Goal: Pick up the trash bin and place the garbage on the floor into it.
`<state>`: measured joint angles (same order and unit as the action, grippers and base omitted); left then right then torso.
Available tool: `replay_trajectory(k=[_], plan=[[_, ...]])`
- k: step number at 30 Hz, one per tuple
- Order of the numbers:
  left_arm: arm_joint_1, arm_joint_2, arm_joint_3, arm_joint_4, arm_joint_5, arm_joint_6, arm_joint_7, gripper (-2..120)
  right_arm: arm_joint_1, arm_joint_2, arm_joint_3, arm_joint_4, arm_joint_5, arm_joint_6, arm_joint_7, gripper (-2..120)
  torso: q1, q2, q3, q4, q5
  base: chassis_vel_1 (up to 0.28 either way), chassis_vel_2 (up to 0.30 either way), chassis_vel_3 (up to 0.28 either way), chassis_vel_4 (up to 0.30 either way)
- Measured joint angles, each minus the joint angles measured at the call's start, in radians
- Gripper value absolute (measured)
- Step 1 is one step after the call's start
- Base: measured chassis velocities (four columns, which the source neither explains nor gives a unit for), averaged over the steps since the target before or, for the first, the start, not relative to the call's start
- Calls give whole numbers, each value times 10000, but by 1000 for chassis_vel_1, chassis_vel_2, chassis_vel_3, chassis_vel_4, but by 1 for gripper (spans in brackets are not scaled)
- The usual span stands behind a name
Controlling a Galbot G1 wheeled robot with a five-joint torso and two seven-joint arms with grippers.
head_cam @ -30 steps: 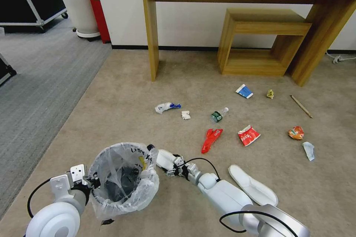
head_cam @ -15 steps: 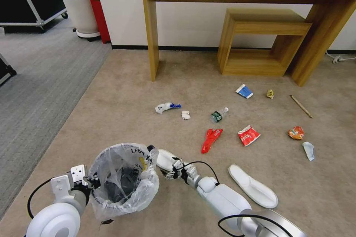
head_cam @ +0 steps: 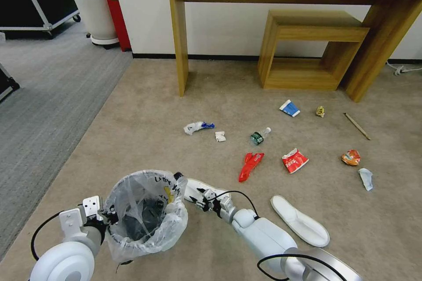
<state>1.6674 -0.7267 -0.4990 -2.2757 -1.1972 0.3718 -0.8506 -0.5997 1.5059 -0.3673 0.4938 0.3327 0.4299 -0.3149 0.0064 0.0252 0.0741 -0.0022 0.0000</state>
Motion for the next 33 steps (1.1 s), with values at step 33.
replay_trajectory(k=[33], plan=[[-182, 249, 60, 35, -17, -144, 49, 0, 219, -630, -122, 986, 866, -6, 98, 0, 0, 0, 0, 1, 1, 0, 0, 0, 0]])
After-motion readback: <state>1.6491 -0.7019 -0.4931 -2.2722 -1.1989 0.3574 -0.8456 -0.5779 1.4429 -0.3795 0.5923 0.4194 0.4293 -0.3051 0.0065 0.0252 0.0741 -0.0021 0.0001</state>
